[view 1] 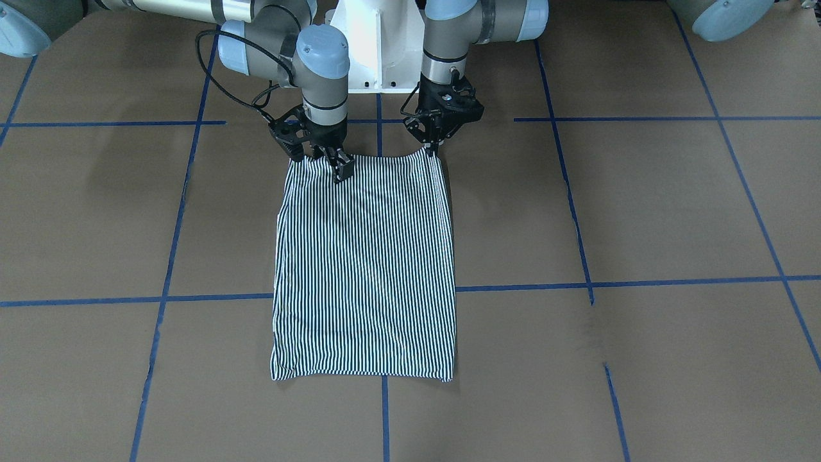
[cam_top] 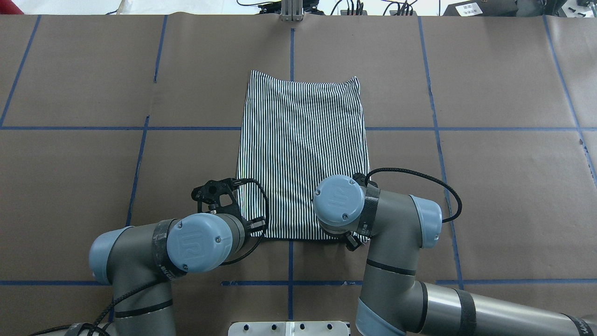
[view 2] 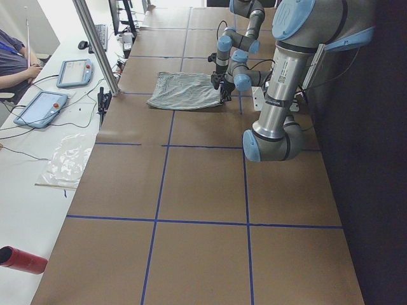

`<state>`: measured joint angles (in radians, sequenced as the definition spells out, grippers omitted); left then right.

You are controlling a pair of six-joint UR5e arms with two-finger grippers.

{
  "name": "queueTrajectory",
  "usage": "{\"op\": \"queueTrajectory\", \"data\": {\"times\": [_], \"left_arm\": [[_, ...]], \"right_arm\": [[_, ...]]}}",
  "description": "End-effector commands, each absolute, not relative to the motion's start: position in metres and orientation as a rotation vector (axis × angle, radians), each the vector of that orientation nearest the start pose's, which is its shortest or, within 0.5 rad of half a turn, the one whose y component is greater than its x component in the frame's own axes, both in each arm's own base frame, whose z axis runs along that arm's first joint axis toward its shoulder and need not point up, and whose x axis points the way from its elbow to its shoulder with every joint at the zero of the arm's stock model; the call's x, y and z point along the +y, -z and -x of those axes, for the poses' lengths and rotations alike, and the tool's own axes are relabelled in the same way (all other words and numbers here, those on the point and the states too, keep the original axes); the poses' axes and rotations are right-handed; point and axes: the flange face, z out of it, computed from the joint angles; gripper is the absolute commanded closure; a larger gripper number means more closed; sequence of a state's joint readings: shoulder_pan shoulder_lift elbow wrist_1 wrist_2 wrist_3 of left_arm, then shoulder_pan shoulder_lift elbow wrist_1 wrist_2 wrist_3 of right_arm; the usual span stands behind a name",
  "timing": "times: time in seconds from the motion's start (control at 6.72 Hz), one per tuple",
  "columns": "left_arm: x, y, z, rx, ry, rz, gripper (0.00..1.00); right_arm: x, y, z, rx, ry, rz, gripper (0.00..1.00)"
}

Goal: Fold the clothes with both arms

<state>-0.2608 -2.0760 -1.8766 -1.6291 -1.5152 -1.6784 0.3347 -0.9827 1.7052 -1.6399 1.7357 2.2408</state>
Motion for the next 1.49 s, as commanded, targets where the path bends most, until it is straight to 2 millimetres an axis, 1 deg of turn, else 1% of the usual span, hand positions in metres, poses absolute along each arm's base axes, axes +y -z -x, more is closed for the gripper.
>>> {"op": "queueTrajectory", "data": {"times": [0.0,0.15,0.45,0.74,0.89,1.04,1.19,1.34], "left_arm": [[-0.293,-0.237,-0.559,0.870,0.369,-0.120,1.00],[-0.293,-0.238,-0.560,0.868,0.369,-0.120,1.00],[-0.292,-0.237,-0.560,0.870,0.367,-0.118,1.00],[-0.293,-0.238,-0.560,0.868,0.370,-0.122,1.00],[-0.293,-0.236,-0.559,0.871,0.370,-0.122,1.00],[-0.292,-0.233,-0.559,0.878,0.367,-0.119,1.00],[-0.290,-0.225,-0.548,0.899,0.368,-0.121,1.00],[-0.281,-0.210,-0.531,0.939,0.360,-0.118,1.00]], "right_arm": [[-0.329,-0.272,0.591,-0.642,-0.903,0.276,1.00],[-0.329,-0.272,0.591,-0.642,-0.903,0.276,1.00],[-0.330,-0.263,0.590,-0.660,-0.906,0.278,1.00],[-0.329,-0.263,0.588,-0.660,-0.907,0.276,1.00],[-0.329,-0.257,0.585,-0.677,-0.909,0.274,1.00],[-0.326,-0.251,0.577,-0.697,-0.907,0.274,1.00],[-0.324,-0.242,0.566,-0.724,-0.900,0.280,1.00],[-0.306,-0.240,0.553,-0.746,-0.876,0.291,1.00]]}}
